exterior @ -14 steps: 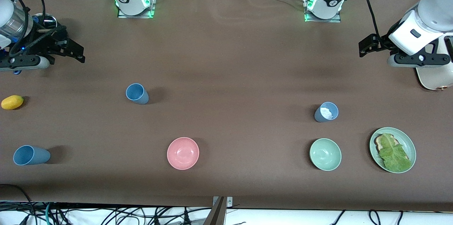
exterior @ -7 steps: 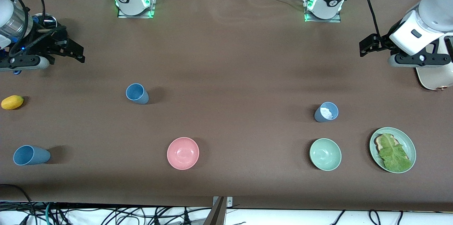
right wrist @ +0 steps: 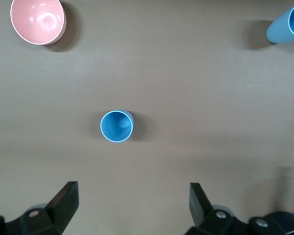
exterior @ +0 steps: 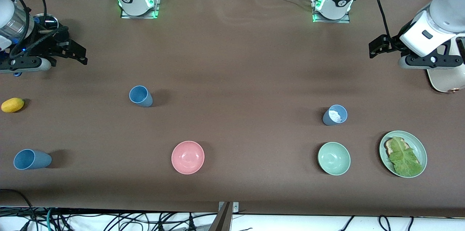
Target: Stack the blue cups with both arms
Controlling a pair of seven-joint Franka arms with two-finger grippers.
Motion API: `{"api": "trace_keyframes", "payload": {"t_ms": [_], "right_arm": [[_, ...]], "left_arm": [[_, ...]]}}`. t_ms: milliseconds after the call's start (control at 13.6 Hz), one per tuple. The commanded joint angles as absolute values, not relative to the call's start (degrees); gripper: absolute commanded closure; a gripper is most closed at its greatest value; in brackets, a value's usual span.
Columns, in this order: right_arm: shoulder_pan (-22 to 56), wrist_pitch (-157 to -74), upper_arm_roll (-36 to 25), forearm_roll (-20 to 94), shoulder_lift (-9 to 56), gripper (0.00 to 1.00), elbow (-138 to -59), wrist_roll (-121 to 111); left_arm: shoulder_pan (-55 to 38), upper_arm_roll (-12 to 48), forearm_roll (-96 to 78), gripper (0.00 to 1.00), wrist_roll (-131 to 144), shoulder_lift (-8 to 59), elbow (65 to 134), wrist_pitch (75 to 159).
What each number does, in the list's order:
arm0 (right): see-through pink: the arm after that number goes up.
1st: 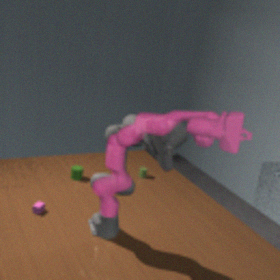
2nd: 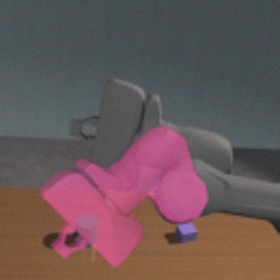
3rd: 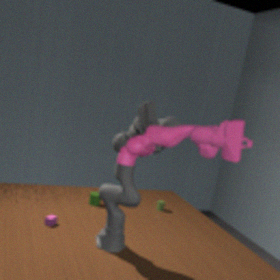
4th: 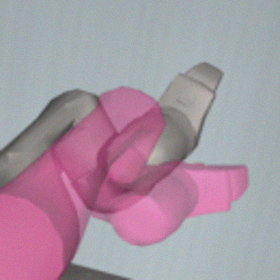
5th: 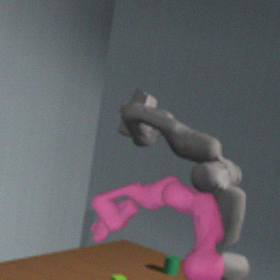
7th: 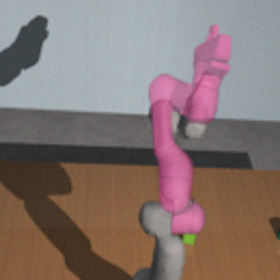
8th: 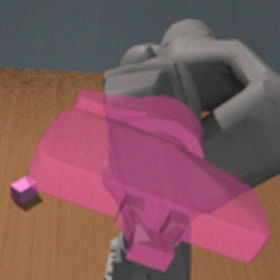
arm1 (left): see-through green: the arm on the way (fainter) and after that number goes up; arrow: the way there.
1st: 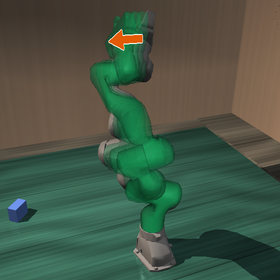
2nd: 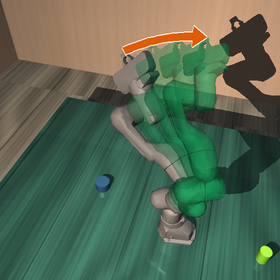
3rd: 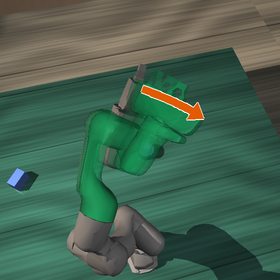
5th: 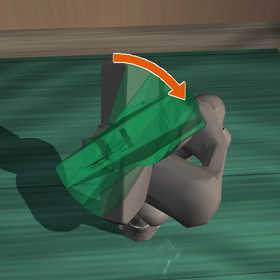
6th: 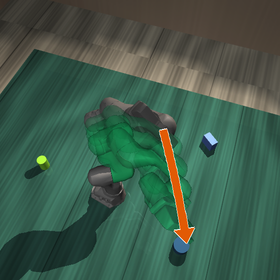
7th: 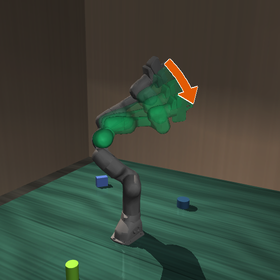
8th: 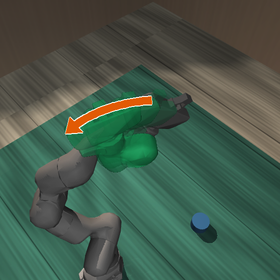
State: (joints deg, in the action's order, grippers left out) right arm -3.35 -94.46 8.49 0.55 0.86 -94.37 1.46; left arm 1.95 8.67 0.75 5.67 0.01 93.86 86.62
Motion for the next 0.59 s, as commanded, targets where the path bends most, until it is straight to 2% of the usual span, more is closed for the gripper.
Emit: {"api": "trace_keyframes", "payload": {"t_ms": [0, 513], "right_arm": [[-3.52, -94.31, 8.70, 0.35, 1.49, 0.00, -93.17, 1.23], [-3.78, -93.78, 8.61, 0.26, 3.43, 0.00, -93.43, -2.28]], "left_arm": [[2.29, 8.70, 0.00, 0.00, 4.48, 0.00, 93.43, 85.87], [2.29, 8.70, 0.09, 0.00, 4.83, 1.93, 90.26, 84.73]]}}
